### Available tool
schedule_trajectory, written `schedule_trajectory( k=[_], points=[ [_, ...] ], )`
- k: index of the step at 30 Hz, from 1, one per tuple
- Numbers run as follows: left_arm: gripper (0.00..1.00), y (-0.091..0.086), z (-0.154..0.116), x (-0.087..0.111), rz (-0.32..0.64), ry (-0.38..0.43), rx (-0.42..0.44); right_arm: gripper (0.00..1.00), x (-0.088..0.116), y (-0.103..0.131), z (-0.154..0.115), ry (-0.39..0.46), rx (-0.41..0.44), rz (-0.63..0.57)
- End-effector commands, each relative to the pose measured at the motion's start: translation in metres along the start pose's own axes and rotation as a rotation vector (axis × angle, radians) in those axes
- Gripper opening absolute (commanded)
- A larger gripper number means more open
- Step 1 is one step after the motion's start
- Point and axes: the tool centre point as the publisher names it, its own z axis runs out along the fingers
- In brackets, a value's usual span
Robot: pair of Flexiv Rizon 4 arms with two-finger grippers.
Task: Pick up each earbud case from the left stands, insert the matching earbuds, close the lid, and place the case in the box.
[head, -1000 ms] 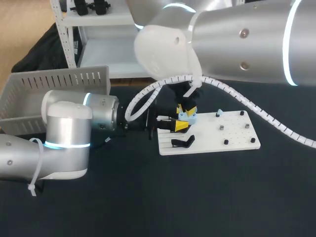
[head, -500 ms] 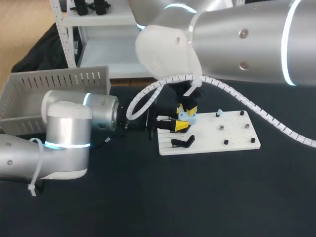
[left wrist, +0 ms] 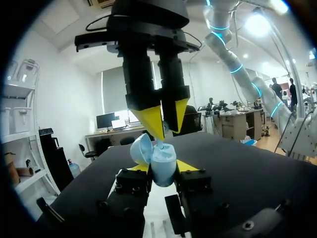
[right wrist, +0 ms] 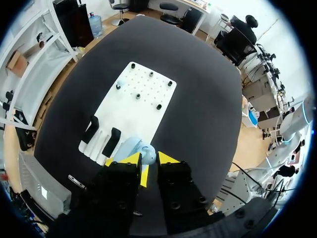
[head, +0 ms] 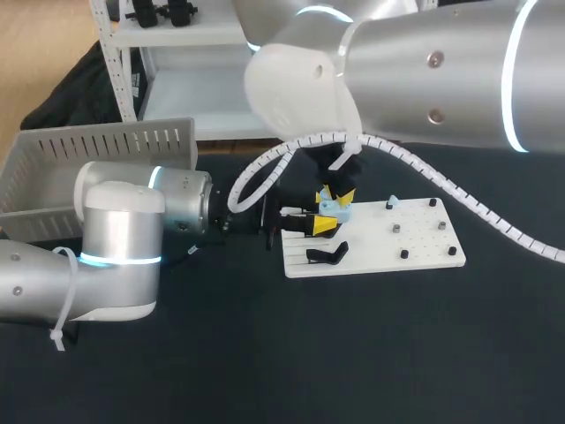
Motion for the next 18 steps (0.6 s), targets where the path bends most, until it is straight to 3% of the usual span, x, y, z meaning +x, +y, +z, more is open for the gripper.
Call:
schedule_trajectory(
  k=[1,14,16,18],
  points=[
    [0.00,-0.0016,0.0008,-0.0001,0.002,0.000,-0.006,0.00,0.0014,0.0012,-0.0003,-0.002,0.005,0.000],
    [0.00,-0.0016,0.0008,-0.0001,0.002,0.000,-0.006,0.02,0.0056,0.0041,0.0024,0.017,0.017,-0.009],
    [0.00,-0.0016,0.0008,-0.0001,0.002,0.000,-0.006,0.33,0.0049,0.0041,0.0024,0.020,0.017,-0.007],
    [0.00,-0.0016,0.0008,-0.0001,0.002,0.000,-0.006,0.44,0.0046,0.0020,-0.0003,0.042,0.008,0.005]
  ],
)
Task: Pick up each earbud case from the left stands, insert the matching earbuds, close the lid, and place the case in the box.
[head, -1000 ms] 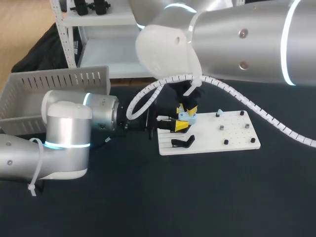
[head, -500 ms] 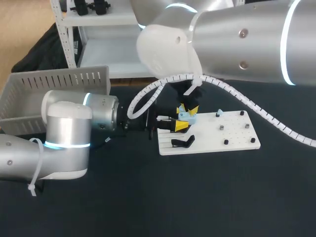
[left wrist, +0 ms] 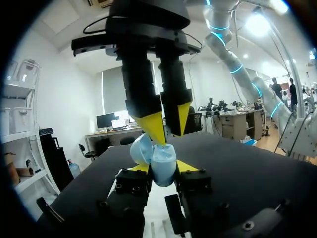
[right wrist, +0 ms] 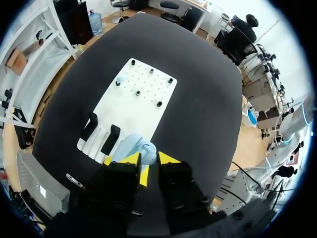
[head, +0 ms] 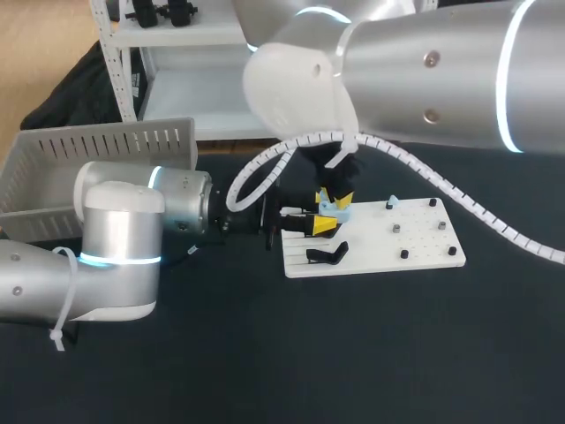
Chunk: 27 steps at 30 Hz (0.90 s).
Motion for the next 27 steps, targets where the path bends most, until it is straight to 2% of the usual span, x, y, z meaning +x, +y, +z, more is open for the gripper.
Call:
schedule_trajectory(
  k=[1,2,7,11,13,18,21,23,27],
  points=[
    [0.00,-0.001,0.001,0.000,0.002,0.000,-0.006,0.47,0.000,-0.001,-0.006,0.021,-0.005,0.012],
    [0.00,-0.001,0.001,0.000,0.002,0.000,-0.006,0.49,0.000,-0.002,-0.009,0.019,-0.012,0.015],
    [0.00,-0.001,0.001,0.000,0.002,0.000,-0.006,0.48,-0.002,-0.020,-0.029,0.041,-0.069,0.042],
    [0.00,-0.001,0.001,0.000,0.002,0.000,-0.006,0.41,-0.015,-0.037,-0.042,0.060,-0.128,0.059],
    [0.00,-0.001,0.001,0.000,0.002,0.000,-0.006,0.40,-0.023,-0.042,-0.046,0.086,-0.170,0.049],
    [0.00,-0.001,0.001,0.000,0.002,0.000,-0.006,0.43,-0.048,-0.045,-0.047,0.151,-0.315,-0.047],
    [0.00,-0.001,0.001,0.000,0.002,0.000,-0.006,0.49,-0.062,-0.046,-0.046,0.107,-0.386,-0.159],
    [0.00,-0.001,0.001,0.000,0.002,0.000,-0.006,0.49,-0.073,-0.045,-0.043,0.089,-0.423,-0.190],
    [0.00,-0.001,0.001,0.000,0.002,0.000,-0.006,0.50,-0.090,-0.038,-0.034,0.029,-0.448,-0.293]
  ],
)
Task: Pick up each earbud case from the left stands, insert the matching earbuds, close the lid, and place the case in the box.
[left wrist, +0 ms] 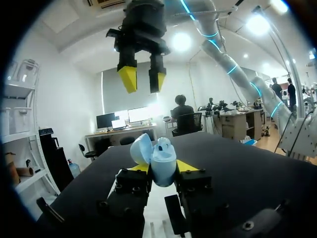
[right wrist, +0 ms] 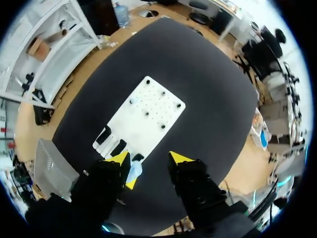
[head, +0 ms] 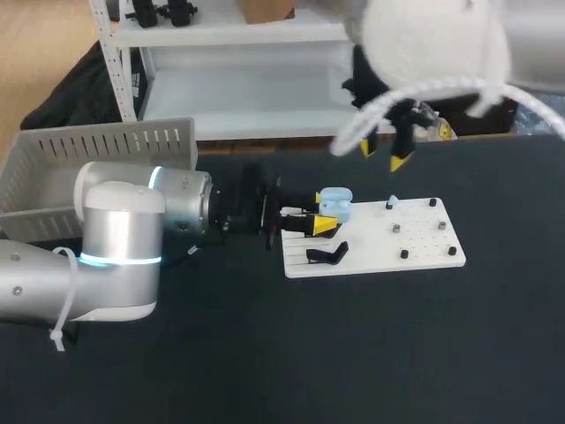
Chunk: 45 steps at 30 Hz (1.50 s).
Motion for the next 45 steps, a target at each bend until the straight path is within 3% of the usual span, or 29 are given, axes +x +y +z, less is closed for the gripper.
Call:
schedule_trajectory(
  k=[1,6,9,12,14,17,20,27,35,38,45],
  points=[
    [0.00,-0.001,0.001,0.000,0.002,0.000,-0.006,0.49,-0.010,-0.014,0.012,-0.057,-0.239,-0.104],
    [0.00,-0.001,0.001,0.000,0.002,0.000,-0.006,0.51,-0.021,-0.011,0.031,-0.082,-0.234,-0.212],
    [0.00,-0.001,0.001,0.000,0.002,0.000,-0.006,0.67,-0.027,-0.008,0.044,-0.073,-0.236,-0.253],
    [0.00,-0.001,0.001,0.000,0.002,0.000,-0.006,0.69,-0.033,-0.007,0.058,-0.058,-0.224,-0.286],
    [0.00,-0.001,0.001,0.000,0.002,0.000,-0.006,0.66,-0.035,-0.006,0.067,-0.055,-0.210,-0.308],
    [0.00,-0.001,0.001,0.000,0.002,0.000,-0.006,0.50,-0.041,-0.005,0.079,-0.042,-0.199,-0.329],
    [0.00,-0.001,0.001,0.000,0.002,0.000,-0.006,0.44,-0.045,-0.005,0.088,-0.043,-0.199,-0.362],
    [0.00,-0.001,0.001,0.000,0.002,0.000,-0.006,0.44,-0.049,-0.003,0.106,-0.092,-0.206,-0.466],
    [0.00,-0.001,0.001,0.000,0.002,0.000,-0.006,0.38,-0.048,0.001,0.115,-0.117,-0.342,-0.562],
    [0.00,-0.001,0.001,0.000,0.002,0.000,-0.006,0.45,-0.049,0.005,0.123,-0.119,-0.325,-0.589],
    [0.00,-0.001,0.001,0.000,0.002,0.000,-0.006,0.45,-0.049,0.010,0.148,-0.105,-0.282,-0.639]
  ],
)
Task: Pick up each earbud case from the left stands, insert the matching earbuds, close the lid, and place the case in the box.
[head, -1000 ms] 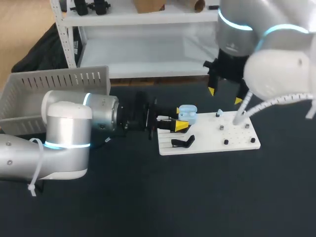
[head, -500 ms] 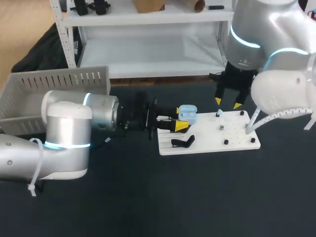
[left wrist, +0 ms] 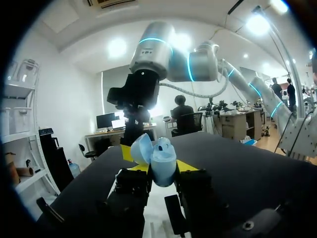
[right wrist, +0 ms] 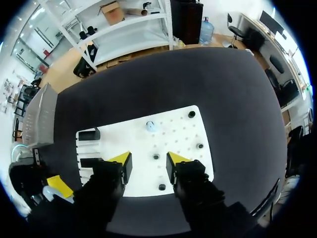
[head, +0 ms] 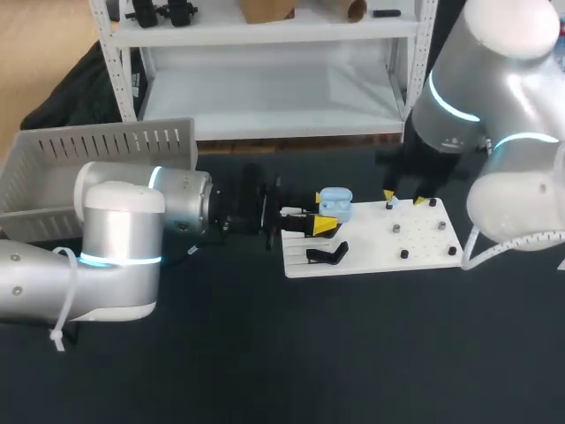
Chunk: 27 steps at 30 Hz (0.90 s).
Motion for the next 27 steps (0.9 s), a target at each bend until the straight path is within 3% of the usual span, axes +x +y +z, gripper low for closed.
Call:
schedule_trajectory(
  k=[1,10,27],
  points=[
    [0.00,-0.001,0.001,0.000,0.001,0.000,-0.006,0.45,-0.003,0.004,0.017,0.015,0.015,-0.010],
    [0.00,-0.001,0.001,0.000,0.001,0.000,-0.006,0.44,-0.015,0.005,0.037,0.023,0.026,0.047],
    [0.00,-0.001,0.001,0.000,0.001,0.000,-0.006,0.36,-0.025,0.002,0.048,0.029,-0.005,0.131]
  ],
)
